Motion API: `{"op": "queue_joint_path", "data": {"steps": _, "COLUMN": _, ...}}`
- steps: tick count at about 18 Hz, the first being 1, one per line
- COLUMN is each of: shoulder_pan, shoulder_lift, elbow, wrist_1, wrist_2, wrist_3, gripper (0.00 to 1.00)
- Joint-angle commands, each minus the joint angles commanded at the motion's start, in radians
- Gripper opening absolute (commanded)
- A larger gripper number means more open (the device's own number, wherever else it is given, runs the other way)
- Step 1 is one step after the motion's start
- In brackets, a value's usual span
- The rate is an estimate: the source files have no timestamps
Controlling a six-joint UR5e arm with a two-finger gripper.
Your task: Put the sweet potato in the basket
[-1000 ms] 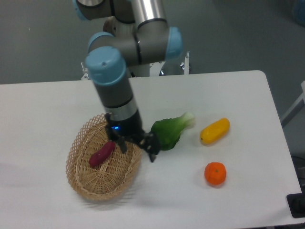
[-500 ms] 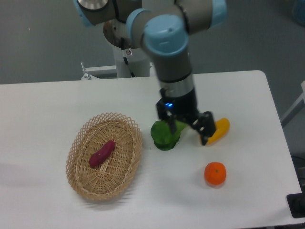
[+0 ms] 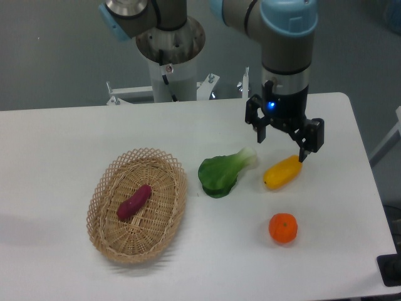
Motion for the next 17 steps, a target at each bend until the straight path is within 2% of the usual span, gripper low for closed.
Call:
{"op": "queue_joint_path", "data": {"steps": 8, "shoulder_pan": 0.026, "shoulder_lift": 0.003, "elbow": -0.005, "wrist_1": 0.005, "wrist_2": 0.005, "wrist_3": 0.049, "gripper": 1.00}}
{"op": "queue_joint_path", "data": {"steps": 14, "shoulder_pan": 0.032, "shoulder_lift": 0.006, "elbow": -0.003, "wrist_1": -0.006, "wrist_2": 0.043, "wrist_3": 0.221, "gripper": 1.00}}
{"op": "queue_joint_path", "data": {"steps": 17, "shoulder_pan": 0.032, "shoulder_lift": 0.006, "elbow": -0.005, "wrist_1": -0.008, "wrist_2": 0.044, "wrist_3": 0.241, "gripper": 1.00}}
